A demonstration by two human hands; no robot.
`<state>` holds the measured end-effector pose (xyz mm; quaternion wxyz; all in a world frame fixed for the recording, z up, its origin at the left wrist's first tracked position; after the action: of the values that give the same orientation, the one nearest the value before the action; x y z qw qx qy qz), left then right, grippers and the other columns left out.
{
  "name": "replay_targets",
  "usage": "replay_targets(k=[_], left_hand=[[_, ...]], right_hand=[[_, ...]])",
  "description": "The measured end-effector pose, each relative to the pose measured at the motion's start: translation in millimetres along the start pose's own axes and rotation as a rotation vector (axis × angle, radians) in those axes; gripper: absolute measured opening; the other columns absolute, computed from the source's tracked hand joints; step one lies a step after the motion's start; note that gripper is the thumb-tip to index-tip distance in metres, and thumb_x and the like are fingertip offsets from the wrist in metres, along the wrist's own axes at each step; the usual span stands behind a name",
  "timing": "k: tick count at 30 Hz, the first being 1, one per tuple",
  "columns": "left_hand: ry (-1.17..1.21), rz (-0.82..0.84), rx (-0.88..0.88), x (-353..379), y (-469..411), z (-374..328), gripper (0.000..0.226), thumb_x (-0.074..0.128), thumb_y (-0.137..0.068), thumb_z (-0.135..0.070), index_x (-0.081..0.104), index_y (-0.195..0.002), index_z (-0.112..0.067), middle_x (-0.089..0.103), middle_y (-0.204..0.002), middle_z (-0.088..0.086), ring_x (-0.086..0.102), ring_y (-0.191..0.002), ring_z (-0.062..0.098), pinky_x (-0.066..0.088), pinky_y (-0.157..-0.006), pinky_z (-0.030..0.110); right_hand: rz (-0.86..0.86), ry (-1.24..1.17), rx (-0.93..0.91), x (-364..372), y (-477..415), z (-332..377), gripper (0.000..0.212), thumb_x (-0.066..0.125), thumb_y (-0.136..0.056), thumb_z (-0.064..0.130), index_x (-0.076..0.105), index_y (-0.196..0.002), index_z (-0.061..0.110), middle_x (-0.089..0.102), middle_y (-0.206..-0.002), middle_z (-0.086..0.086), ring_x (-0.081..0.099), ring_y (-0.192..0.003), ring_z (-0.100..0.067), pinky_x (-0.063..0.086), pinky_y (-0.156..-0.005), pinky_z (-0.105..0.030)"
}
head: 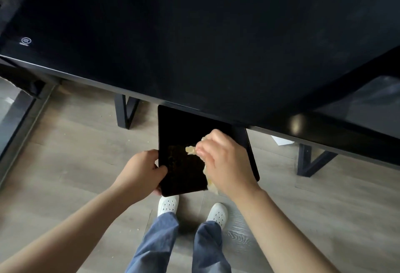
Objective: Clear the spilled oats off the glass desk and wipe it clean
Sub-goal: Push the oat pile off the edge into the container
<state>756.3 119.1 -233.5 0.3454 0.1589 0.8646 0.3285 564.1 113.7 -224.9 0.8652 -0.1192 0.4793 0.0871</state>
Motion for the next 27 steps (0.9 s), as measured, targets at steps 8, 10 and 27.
replay_targets(k=[8,10,27], left_hand=[[-0.051,0.055,-0.009,10.2,-0.8,5.0,0.014,0.045,-0.088,-0.003,0.057,-0.095,-0.004,0.07,-0.059,0.01,0.067,-0.048,0.018,0.058,-0.063,0.044],[-0.051,0.059,-0.014,12.5,0.1,5.3,0.015,0.045,-0.088,-0.003,0.057,-0.096,-0.005,0.07,-0.059,0.01,0.067,-0.048,0.018,0.059,-0.062,0.044],[-0.247,0.123,0.016,89.8,-19.2,-2.5,0.016,0.046,-0.084,-0.004,0.056,-0.094,-0.008,0.068,-0.054,0.009,0.067,-0.048,0.02,0.058,-0.058,0.042]], right_hand=[[-0.212,-0.238,0.318,-2.2,16.8,-3.7,0.009,0.061,-0.089,0.017,0.069,-0.087,0.017,0.057,-0.09,0.013,0.053,-0.079,0.001,0.038,-0.065,-0.004],[-0.254,-0.284,0.373,-3.6,20.5,-4.6,0.008,0.062,-0.089,0.015,0.069,-0.087,0.016,0.056,-0.089,0.014,0.054,-0.082,0.002,0.039,-0.065,-0.004],[-0.396,-0.2,0.804,-22.6,152.7,-64.0,0.003,0.07,-0.084,0.007,0.07,-0.084,0.01,0.062,-0.083,0.0,0.057,-0.072,-0.014,0.038,-0.065,-0.004]])
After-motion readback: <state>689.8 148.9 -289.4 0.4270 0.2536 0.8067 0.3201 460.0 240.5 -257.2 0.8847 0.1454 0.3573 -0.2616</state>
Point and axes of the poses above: each hand's wrist, its own y-axis away from the middle knuckle, its own x-axis out of the palm, z = x × y, the point moved 1 cm from there along -y, towards the middle knuckle
